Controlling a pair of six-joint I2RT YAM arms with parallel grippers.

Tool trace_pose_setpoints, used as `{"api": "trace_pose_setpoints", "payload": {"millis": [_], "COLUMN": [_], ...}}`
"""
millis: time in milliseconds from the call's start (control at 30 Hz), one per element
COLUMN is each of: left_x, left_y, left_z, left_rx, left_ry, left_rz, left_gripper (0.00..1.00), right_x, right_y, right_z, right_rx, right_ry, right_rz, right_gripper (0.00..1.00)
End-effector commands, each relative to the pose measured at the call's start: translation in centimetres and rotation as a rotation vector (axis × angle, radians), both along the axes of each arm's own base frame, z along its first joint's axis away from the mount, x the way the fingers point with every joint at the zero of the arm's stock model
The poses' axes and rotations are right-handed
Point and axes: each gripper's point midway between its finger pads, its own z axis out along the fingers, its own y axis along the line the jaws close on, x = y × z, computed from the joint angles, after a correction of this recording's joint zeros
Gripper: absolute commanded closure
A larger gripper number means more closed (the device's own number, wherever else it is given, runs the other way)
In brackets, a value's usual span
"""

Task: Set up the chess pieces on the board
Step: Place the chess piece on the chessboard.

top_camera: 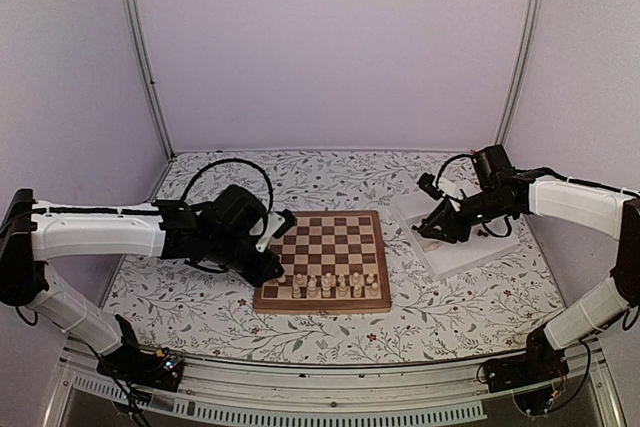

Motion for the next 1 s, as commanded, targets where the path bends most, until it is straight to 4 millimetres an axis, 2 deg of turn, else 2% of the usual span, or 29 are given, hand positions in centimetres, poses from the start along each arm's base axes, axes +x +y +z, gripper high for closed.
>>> {"api": "trace_pose_setpoints", "payload": {"millis": [0, 600, 967], "left_x": [-1.0, -1.3, -1.2], "left_y": [0.9, 0.0, -0.6], "left_z": [-1.0, -3.9, -4.8], "left_rx": [0.014, 0.042, 0.047], "left_ry": [0.027, 0.074, 0.09], "left_rz": [0.042, -0.002, -0.017], "left_gripper": [0.98, 0.97, 0.95], "right_x": [0.3, 0.2, 0.2], "right_y": [0.0, -0.1, -0.1], "right_z": [-0.1, -0.3, -0.3], "right_rx": [0.003, -0.008, -0.009], "right_ry": [-0.007, -0.008, -0.004], "right_rz": [0.005, 0.004, 0.003], "right_gripper": [0.58, 0.58, 0.57]}}
